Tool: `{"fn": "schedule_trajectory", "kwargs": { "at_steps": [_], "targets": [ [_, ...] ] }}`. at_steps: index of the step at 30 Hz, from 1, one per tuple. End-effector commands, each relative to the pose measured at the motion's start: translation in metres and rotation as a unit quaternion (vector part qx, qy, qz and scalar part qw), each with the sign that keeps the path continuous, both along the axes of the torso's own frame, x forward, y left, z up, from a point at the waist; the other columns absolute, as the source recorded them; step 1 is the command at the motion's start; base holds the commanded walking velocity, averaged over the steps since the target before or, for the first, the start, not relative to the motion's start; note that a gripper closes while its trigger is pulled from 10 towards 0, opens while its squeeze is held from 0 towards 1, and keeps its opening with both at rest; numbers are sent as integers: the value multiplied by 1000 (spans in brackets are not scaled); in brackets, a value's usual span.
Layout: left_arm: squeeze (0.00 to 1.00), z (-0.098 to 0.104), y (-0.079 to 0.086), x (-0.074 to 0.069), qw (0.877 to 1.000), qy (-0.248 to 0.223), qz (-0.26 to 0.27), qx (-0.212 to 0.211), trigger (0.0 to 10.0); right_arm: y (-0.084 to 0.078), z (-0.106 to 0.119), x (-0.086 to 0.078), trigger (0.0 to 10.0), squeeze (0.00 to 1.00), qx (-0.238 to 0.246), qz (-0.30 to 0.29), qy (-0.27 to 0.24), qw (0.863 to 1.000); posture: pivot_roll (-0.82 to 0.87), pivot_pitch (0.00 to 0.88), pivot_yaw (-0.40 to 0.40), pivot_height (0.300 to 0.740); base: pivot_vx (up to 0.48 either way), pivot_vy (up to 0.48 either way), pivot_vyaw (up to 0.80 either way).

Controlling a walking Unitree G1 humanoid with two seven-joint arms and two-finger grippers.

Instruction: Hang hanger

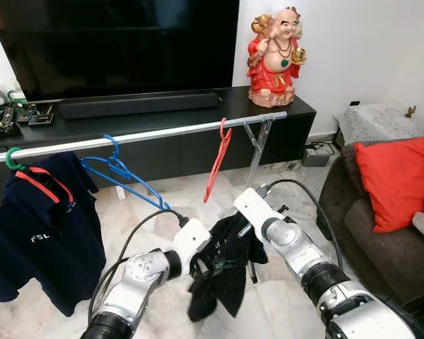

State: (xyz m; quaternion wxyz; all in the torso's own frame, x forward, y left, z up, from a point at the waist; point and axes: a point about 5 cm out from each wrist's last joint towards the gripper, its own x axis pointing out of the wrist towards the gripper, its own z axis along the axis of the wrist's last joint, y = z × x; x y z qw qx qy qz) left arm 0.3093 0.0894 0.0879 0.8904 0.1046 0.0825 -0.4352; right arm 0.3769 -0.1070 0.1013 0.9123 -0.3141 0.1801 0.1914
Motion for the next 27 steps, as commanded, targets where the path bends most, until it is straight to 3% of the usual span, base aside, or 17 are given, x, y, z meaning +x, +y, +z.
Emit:
{"fn": "schedule_trajectory", "kwargs": {
  "at_steps": [1,3,10,15,18,27],
  "targets": [
    [0,3,3,2,1000,-1,12,-8,10000,4,17,8,10000,0,19,-6,-24,1000,81,14,-6,740,0,0,0],
    [0,6,1,7,999,-8,48,-16,10000,8,26,11,10000,0,44,-12,-35,998,80,15,-6,740,0,0,0],
    [0,12,-10,5,997,-11,66,-27,10000,14,32,12,10000,0,61,-12,-38,997,83,21,-7,740,0,0,0],
    [0,21,-30,-3,998,-6,33,-49,10000,25,43,13,10000,0,85,4,-45,995,84,25,-7,740,0,0,0],
    [0,20,-37,-8,999,-4,2,-37,10000,29,45,13,10000,0,79,17,-48,996,82,27,-7,740,0,0,0],
    [0,18,-38,-9,1000,-1,1,-17,10000,33,53,13,10000,0,82,18,-58,995,83,29,-8,740,0,0,0]
  ]
}}
